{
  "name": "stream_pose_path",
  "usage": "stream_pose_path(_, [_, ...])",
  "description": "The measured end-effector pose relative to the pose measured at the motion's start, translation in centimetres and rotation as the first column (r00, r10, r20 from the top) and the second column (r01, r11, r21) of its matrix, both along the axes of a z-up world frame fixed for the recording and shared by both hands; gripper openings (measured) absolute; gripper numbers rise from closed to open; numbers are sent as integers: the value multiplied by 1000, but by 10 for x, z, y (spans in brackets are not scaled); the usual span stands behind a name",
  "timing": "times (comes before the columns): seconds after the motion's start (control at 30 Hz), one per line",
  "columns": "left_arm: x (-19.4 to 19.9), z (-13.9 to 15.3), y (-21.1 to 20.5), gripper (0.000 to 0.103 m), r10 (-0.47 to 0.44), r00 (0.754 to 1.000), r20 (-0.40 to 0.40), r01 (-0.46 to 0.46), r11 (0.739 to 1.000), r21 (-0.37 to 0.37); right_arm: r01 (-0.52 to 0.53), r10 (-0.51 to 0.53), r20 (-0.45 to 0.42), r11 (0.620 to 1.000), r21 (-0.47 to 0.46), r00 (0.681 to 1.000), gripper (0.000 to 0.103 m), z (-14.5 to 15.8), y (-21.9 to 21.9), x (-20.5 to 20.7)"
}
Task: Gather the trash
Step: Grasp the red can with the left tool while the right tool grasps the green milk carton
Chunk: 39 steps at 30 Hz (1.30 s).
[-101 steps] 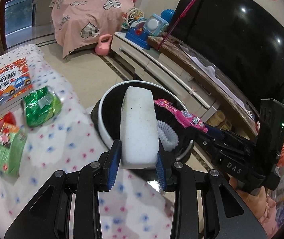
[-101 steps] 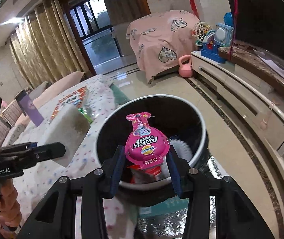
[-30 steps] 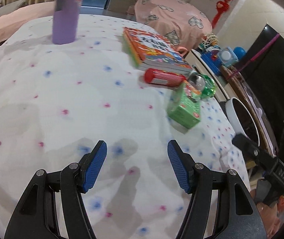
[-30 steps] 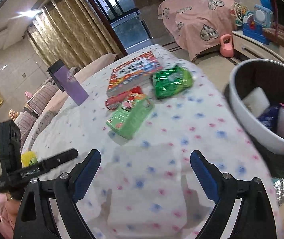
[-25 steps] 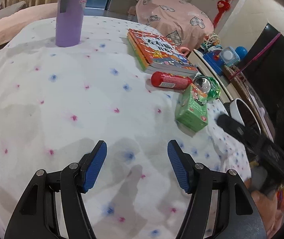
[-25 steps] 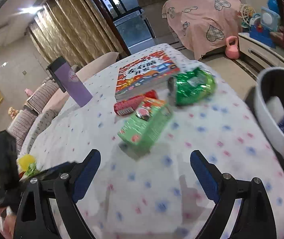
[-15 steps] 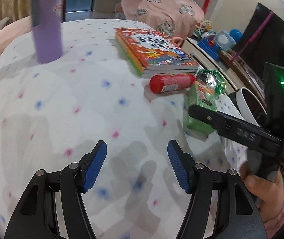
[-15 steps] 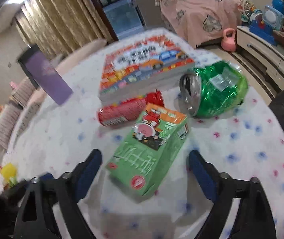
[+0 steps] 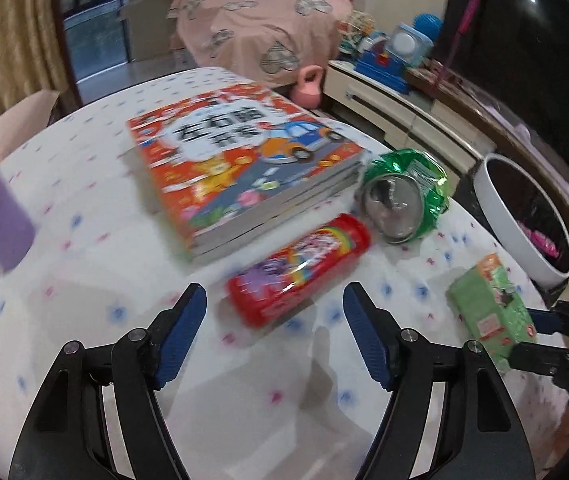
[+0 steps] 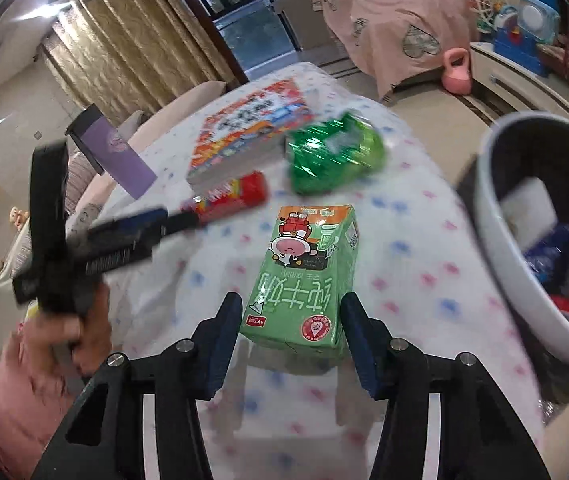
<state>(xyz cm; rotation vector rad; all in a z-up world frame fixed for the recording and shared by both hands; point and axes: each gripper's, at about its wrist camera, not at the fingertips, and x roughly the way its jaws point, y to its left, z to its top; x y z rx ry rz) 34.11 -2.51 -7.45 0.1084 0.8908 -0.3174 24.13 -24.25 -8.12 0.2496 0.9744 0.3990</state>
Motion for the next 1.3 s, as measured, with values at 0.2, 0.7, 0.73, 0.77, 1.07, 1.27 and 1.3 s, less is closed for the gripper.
stream_pose_path(0.2, [8,-12,-23,72,-60,998,-24,61,996,66,21,-21,6,1000,9,1000,52,1,-18,-9])
stream_pose_path(0.7, [-15,16,-31,66,-75,997,25,73,995,72,35,-36,21,998,46,999,52,7,-34,-18])
stream_pose_path(0.73, [-13,17,-34,66,-84,996,27,82,994,74,37,-38,22,998,46,999,52,7,-34,-18])
stream_pose_path(0.77, [-10,16,-40,66,-100,995,26,98,992,83,38,-39,26,998,44,999,52,8,-34,-17])
stream_pose_path(1.07, [15,-10,-65,33,-120,991,-52,125,984,123,42,-41,37,999,-33,998,52,5,-33,-4])
stream_pose_path(1.27, [-6,-5,-49,33,-84,994,-67,85,996,20,42,-41,34,999,-20,999,52,1,-35,-6])
stream_pose_path(1.3, [-12,-4,-45,33,-75,995,-71,75,997,4,41,-40,34,999,-16,999,51,1,-35,-8])
